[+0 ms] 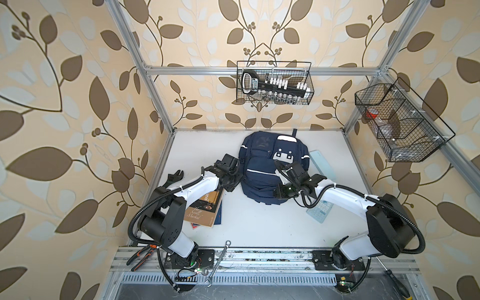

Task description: Pack the student bag

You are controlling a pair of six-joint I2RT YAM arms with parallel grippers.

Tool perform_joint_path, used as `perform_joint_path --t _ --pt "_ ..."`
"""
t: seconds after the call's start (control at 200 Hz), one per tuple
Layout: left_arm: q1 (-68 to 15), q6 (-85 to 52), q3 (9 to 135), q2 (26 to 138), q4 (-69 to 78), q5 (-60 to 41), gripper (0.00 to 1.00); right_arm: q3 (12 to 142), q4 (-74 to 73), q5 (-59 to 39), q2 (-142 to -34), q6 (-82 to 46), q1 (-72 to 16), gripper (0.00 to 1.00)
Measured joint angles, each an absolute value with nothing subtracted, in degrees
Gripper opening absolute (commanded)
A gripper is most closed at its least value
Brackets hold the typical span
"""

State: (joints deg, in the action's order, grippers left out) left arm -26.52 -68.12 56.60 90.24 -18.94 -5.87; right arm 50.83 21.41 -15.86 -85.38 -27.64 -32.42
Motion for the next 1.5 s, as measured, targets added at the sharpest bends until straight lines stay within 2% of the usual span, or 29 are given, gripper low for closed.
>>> perform_joint_path --t 0.08,0.135,0.245,0.305,0.365,0.61,0.85,1.005,1.234,1.504 --pt "-26.52 -67.96 57.8 93.89 -16.64 -7.42 0.5 50.85 21.54 -15.7 -85.1 -27.66 -32.42 0.0" --pt "-26.52 -68.05 58.15 96.36 -15.22 -8.29 0.45 50.83 21.61 -15.64 -85.03 -27.73 -32.42 0.0" --pt "-26.52 -68.6 58.26 100.01 -13.08 -9.54 0.27 50.85 21.69 -15.62 -85.03 -27.81 -32.45 0.0" --pt "-26.52 -69.1 58.28 100.33 -11.92 -10.2 0.09 50.85 21.74 -15.59 -85.03 -27.83 -32.58 0.0" --pt "-26.52 -68.64 58.41 100.33 -11.18 -10.41 0.0 50.85 21.76 -15.42 -85.03 -27.86 -32.91 0.0" --pt "-26.52 -69.65 56.49 98.85 -8.8 -10.09 0.0 52.6 22.52 -13.85 -86.96 -29.82 -37.76 0.0" --pt "-28.29 -72.16 51.37 93.01 -8.27 -7.18 0.0 65.36 22.94 -14.09 -98.26 -33.5 -44.93 0.0" --pt "-29.45 -73.41 48.93 89.03 -7.86 -5.26 0.0 74.08 23.35 -15.68 -105.32 -34.89 -44.91 0.0" --pt "-29.15 -73.87 45.6 86.39 -7.42 -2.42 0.0 77.25 21.56 -24.71 -111.77 -34.44 -42.65 0.0" --pt "-31.7 -75.37 44.62 86.39 -6.13 -0.51 0.0 72.47 18.57 -27.7 -109.19 -33.45 -41.78 0.0"
